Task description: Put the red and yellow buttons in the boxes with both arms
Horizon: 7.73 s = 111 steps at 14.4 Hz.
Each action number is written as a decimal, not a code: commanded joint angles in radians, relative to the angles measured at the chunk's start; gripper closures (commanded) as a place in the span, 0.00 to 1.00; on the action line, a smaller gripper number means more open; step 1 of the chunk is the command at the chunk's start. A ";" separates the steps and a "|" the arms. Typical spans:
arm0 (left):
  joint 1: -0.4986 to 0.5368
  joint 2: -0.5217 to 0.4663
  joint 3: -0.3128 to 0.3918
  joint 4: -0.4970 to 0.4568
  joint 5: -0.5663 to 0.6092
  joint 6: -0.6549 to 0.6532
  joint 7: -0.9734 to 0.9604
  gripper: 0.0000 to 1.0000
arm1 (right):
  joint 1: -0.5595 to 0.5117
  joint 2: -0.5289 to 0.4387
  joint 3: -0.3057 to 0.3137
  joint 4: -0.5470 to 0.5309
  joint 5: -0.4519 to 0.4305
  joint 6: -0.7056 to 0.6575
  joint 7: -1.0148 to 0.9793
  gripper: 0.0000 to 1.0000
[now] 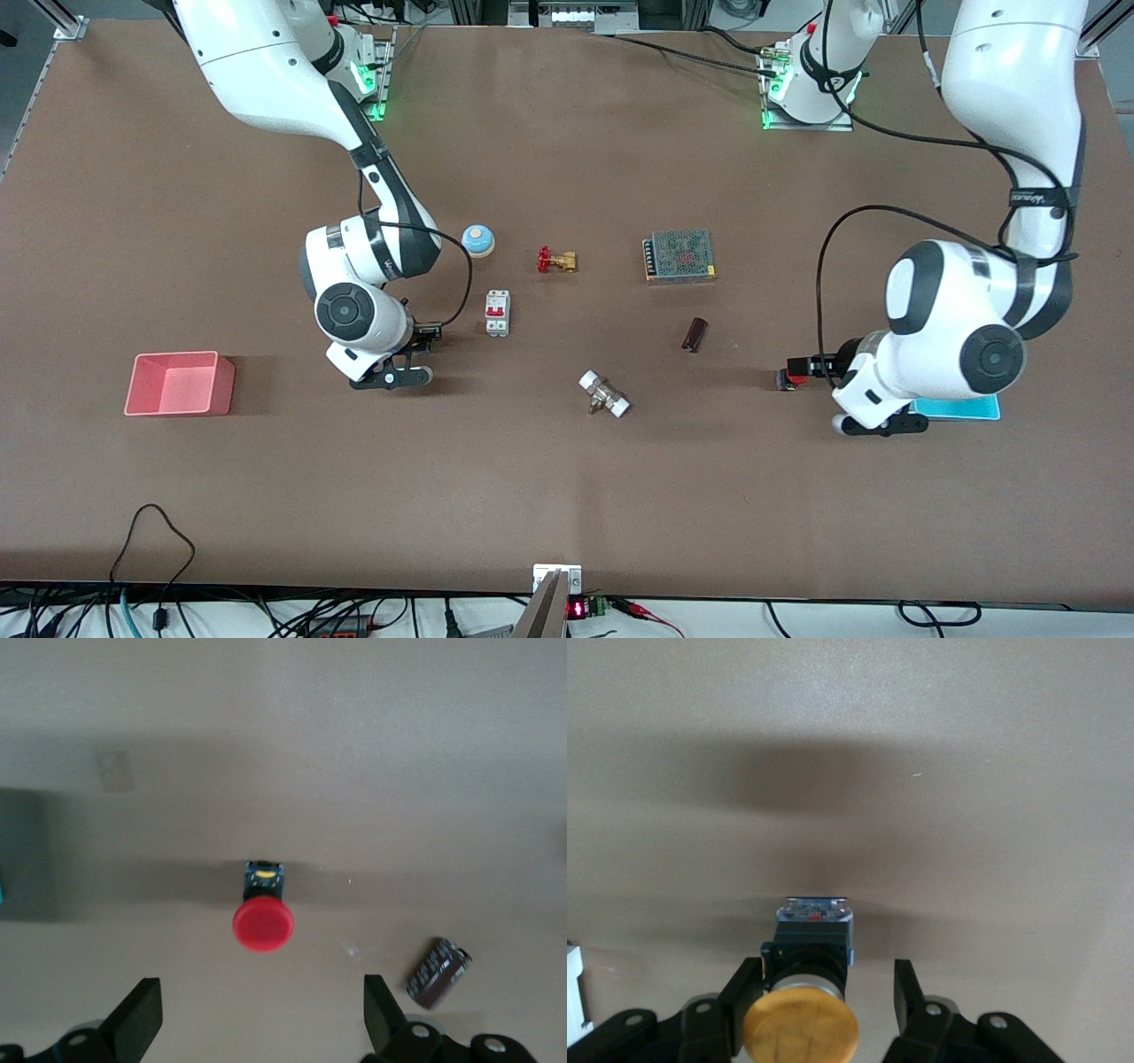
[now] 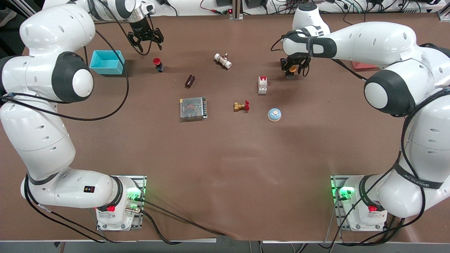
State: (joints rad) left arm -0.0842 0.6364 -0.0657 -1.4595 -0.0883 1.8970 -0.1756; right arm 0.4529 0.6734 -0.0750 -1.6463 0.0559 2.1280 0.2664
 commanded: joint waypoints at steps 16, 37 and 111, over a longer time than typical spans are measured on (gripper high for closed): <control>-0.014 0.055 0.006 -0.064 0.021 0.116 -0.013 0.49 | -0.049 -0.084 -0.011 0.028 -0.001 -0.039 -0.021 0.73; 0.182 -0.061 0.035 -0.010 0.047 0.024 0.226 0.77 | -0.448 0.027 -0.150 0.197 -0.030 -0.065 -0.497 0.73; 0.189 -0.604 -0.011 -0.079 0.073 -0.363 0.223 0.00 | -0.352 -0.716 -0.106 -0.021 -0.067 -0.599 -0.308 0.00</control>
State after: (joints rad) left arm 0.1009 0.0216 -0.0784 -1.5690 -0.0111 1.5534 0.0271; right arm 0.1025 -0.0222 -0.1862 -1.6598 -0.0066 1.5380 -0.0493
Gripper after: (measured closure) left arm 0.000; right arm 0.000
